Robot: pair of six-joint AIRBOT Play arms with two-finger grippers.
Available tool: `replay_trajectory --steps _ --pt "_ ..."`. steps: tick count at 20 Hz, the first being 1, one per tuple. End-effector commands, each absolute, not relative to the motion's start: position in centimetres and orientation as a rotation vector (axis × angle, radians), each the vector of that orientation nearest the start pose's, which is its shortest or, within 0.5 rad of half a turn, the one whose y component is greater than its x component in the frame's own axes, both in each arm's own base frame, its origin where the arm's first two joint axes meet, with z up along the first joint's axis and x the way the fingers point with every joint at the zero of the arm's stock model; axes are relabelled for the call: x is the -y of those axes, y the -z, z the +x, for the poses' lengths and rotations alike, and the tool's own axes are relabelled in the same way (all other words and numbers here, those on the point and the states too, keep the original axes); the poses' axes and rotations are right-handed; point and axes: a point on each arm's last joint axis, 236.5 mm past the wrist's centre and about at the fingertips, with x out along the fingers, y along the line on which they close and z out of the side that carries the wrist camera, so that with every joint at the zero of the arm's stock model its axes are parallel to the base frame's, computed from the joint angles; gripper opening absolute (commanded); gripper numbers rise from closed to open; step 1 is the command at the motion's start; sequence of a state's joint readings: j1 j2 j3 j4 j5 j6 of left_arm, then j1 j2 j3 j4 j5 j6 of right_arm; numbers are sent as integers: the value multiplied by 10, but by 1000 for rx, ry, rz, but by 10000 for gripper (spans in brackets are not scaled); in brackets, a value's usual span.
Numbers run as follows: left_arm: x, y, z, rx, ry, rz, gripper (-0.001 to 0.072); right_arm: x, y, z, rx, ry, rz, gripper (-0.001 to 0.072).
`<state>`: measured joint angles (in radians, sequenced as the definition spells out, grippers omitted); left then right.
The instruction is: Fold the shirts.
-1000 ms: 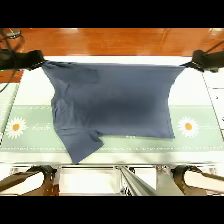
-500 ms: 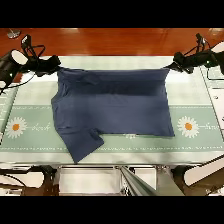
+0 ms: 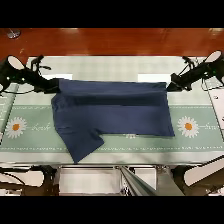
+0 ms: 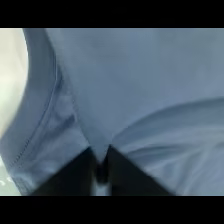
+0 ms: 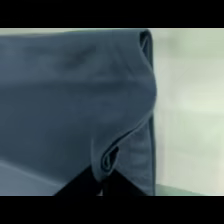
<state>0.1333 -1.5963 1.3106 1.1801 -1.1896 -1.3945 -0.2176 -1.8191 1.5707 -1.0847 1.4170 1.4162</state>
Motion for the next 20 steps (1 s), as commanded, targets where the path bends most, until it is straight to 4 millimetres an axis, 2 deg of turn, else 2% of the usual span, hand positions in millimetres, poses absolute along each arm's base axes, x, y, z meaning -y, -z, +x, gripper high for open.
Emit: replay_trajectory --steps 1,3,6,8,9,10,12,15,17,19,20 --pt "33 67 395 -1515 233 -365 695 -27 71 430 -1572 -256 504 635" --pt "16 53 381 -1568 221 -342 700 -15 40 423 -1573 -272 473 635" --pt "-17 31 353 -1561 119 -429 700 33 -4 404 -1480 -157 432 635" --pt "-33 35 311 -1581 60 -510 698 48 -11 381 -1382 -119 490 635" --pt "-35 45 286 -1598 33 -596 698 49 -3 368 -1315 -91 536 635" --pt "-29 54 265 -1589 18 -729 698 46 7 355 -1251 -55 612 635" --pt "-14 64 243 -1496 9 -948 698 23 21 331 -1147 -46 773 635" --pt "3 77 214 -1463 -5 -1041 698 -16 28 304 -1114 -140 867 635" --pt "21 80 205 -1462 42 -1054 698 -31 34 287 -1168 -185 891 635" --pt "43 79 205 -1415 123 -1079 698 -57 36 264 -1257 -291 886 635" --pt "48 86 205 -1395 106 -1097 698 -63 38 262 -1269 -302 877 635"
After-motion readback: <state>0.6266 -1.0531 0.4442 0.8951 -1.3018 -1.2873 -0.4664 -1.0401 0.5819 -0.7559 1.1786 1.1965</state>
